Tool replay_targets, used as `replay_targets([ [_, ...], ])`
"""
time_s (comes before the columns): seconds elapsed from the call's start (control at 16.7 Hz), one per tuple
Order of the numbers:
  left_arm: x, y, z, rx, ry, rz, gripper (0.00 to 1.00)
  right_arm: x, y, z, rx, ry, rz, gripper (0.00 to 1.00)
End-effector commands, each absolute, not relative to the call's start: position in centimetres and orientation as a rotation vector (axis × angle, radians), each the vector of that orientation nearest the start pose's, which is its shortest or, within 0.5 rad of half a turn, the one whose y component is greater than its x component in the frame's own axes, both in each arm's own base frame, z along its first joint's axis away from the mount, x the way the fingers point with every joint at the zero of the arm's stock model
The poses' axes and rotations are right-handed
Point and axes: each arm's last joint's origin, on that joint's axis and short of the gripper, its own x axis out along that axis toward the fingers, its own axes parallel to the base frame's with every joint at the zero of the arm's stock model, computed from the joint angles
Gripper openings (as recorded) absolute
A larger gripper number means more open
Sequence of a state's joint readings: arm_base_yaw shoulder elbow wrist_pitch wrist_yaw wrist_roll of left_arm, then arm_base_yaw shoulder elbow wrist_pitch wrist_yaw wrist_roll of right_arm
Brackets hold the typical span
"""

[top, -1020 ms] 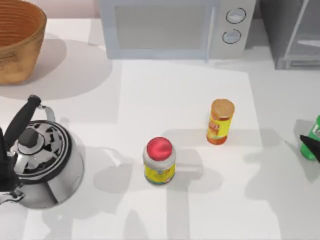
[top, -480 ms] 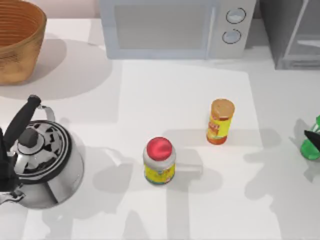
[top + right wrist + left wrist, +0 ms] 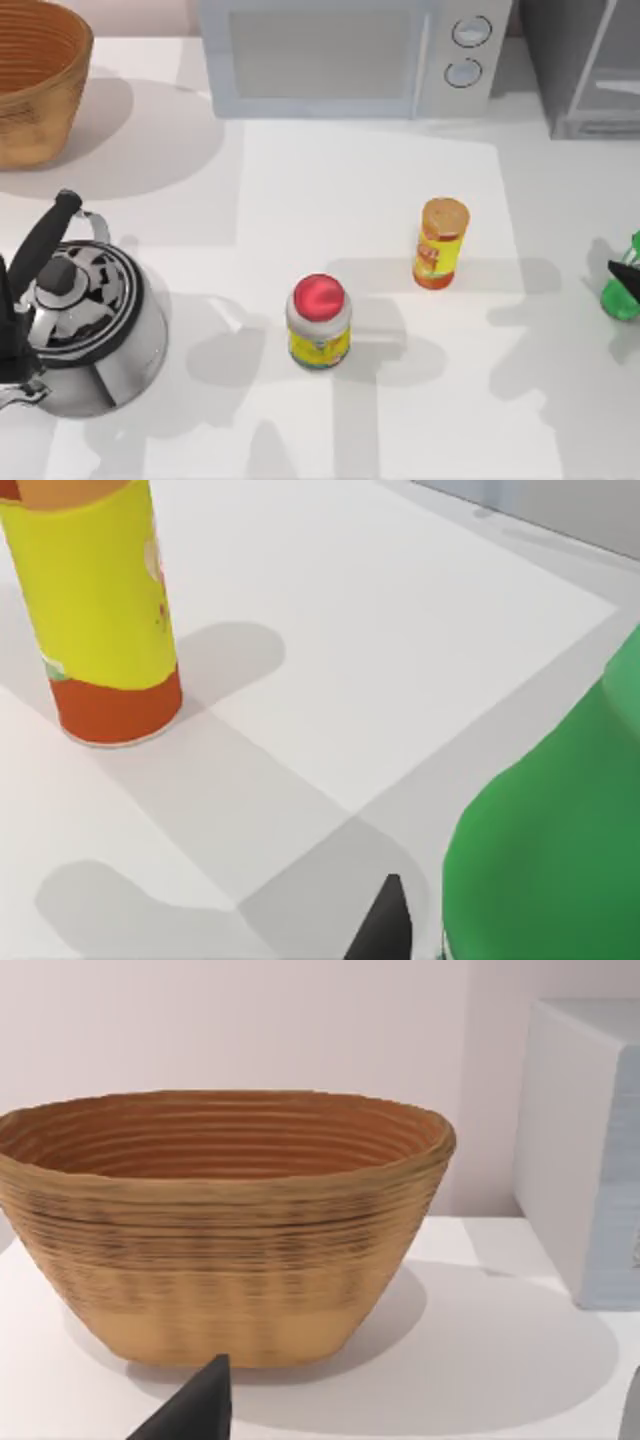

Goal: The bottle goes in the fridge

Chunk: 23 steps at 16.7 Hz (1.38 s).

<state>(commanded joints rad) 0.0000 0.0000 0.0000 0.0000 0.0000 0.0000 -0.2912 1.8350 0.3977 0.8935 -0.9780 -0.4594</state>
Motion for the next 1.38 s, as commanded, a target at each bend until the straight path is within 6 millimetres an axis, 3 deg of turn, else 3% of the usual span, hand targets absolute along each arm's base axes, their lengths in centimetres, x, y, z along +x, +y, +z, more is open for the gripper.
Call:
replay_targets([
  [0.18,10.6,-0.1,16.0,0.0,0.0,0.0,1.0,25.9,-5.7,8.0,-0.121,0.274,0.752,0.01],
  [0.66,10.6,-0.1,16.0,0.0,0.0,0.0,1.0,27.7,-11.7,12.7,-0.233,0.236,0.708,0.01],
  [1.02,10.6,-0.1,16.0,0.0,0.0,0.0,1.0,26.1,-14.4,12.7,-0.158,0.286,0.75,0.01],
  [1.38,10.6,-0.1,16.0,0.0,0.0,0.0,1.0,25.4,-14.9,12.5,-0.114,0.285,0.767,0.01],
])
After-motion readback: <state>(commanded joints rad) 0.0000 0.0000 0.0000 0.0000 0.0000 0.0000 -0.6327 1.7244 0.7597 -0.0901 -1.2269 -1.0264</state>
